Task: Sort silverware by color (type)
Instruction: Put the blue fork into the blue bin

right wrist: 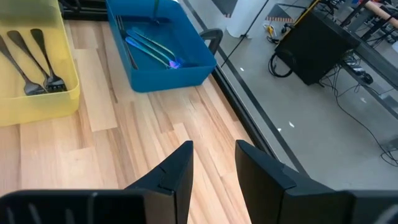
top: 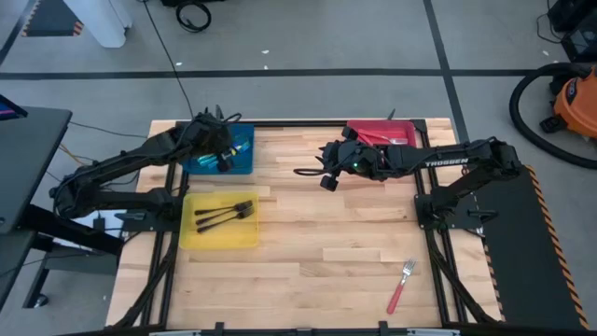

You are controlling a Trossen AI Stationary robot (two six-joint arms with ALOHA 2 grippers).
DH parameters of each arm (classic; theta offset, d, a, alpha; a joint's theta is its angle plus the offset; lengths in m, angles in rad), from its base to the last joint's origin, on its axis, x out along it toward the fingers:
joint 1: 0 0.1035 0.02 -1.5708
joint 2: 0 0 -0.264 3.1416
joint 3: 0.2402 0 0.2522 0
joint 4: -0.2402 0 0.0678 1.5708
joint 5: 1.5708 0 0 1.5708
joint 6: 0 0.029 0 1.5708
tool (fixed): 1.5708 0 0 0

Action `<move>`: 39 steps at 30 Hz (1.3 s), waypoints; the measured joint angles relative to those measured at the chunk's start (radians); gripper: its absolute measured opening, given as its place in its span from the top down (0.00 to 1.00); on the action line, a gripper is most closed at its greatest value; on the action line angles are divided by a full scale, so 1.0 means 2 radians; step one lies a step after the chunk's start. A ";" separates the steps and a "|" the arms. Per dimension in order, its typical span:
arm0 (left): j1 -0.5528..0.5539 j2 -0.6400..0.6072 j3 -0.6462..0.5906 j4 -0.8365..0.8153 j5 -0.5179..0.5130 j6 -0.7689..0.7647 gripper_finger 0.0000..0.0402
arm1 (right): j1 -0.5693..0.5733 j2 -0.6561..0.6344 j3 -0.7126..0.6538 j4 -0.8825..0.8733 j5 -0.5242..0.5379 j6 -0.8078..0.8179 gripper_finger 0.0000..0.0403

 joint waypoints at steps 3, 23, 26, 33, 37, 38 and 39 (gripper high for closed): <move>0.006 0.000 0.000 -0.009 -0.044 0.009 1.00 | 0.000 0.000 0.000 0.000 0.000 0.000 0.69; 0.058 0.130 -0.001 -0.048 -0.106 -0.037 0.99 | -0.003 0.000 0.000 0.000 0.000 0.000 0.69; 0.068 0.141 -0.001 -0.033 -0.102 -0.039 0.99 | -0.006 0.000 0.000 -0.001 0.000 -0.001 0.69; 0.080 0.164 -0.001 -0.032 -0.074 -0.041 0.94 | -0.009 0.000 0.000 -0.007 0.000 -0.002 0.69; 0.080 0.174 -0.001 -0.031 -0.072 -0.041 0.89 | -0.009 0.000 0.000 -0.012 0.000 -0.001 0.69; 0.080 0.175 -0.001 -0.033 -0.072 -0.041 0.88 | -0.009 0.000 0.000 -0.014 0.000 -0.001 0.69; 0.080 0.176 -0.001 -0.031 -0.073 -0.041 0.87 | -0.009 0.000 0.000 -0.015 0.000 0.000 0.69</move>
